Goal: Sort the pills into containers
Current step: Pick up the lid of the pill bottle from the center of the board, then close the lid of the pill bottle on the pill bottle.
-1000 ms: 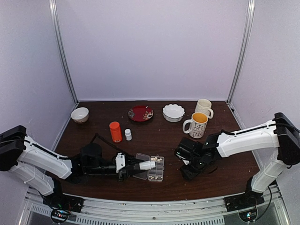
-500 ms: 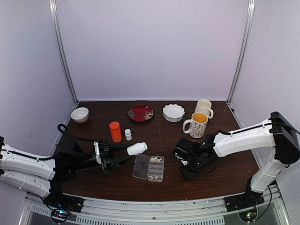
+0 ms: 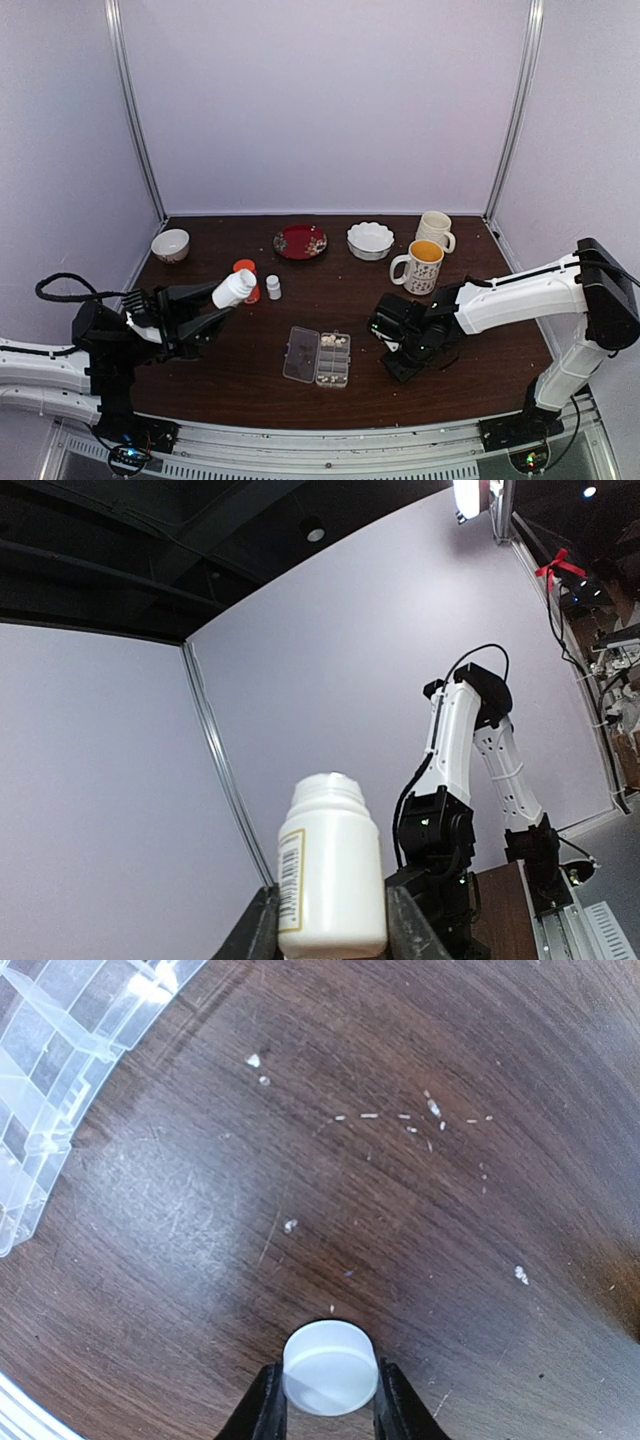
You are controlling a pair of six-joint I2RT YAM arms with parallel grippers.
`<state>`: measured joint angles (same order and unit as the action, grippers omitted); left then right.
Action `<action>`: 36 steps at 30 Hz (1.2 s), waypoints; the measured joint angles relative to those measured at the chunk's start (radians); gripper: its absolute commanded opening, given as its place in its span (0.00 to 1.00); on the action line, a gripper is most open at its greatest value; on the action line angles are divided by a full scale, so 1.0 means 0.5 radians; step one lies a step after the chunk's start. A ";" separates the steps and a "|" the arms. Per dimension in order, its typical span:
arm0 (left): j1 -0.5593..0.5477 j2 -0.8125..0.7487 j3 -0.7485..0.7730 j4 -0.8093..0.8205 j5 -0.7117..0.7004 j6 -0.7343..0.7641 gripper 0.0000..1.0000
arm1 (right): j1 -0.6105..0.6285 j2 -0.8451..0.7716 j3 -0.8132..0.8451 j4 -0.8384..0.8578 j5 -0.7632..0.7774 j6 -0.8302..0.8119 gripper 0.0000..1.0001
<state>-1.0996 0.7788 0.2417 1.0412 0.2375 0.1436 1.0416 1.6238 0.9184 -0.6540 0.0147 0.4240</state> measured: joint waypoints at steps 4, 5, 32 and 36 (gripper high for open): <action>0.001 -0.124 -0.083 0.115 -0.042 -0.008 0.00 | 0.000 0.001 0.001 0.007 -0.020 -0.006 0.22; 0.002 -0.154 -0.102 0.138 -0.056 -0.008 0.00 | 0.000 0.004 0.002 0.008 -0.021 -0.008 0.21; 0.002 0.415 0.010 0.546 0.106 -0.300 0.00 | 0.016 -0.914 0.765 0.217 -0.552 -0.542 0.11; 0.002 0.549 0.093 0.633 0.177 -0.408 0.00 | 0.063 -0.842 1.051 0.262 -0.732 -0.742 0.10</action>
<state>-1.0985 1.0534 0.2882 1.3579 0.3260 -0.0605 1.0729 1.2030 1.4437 -0.5228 -0.3511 0.0528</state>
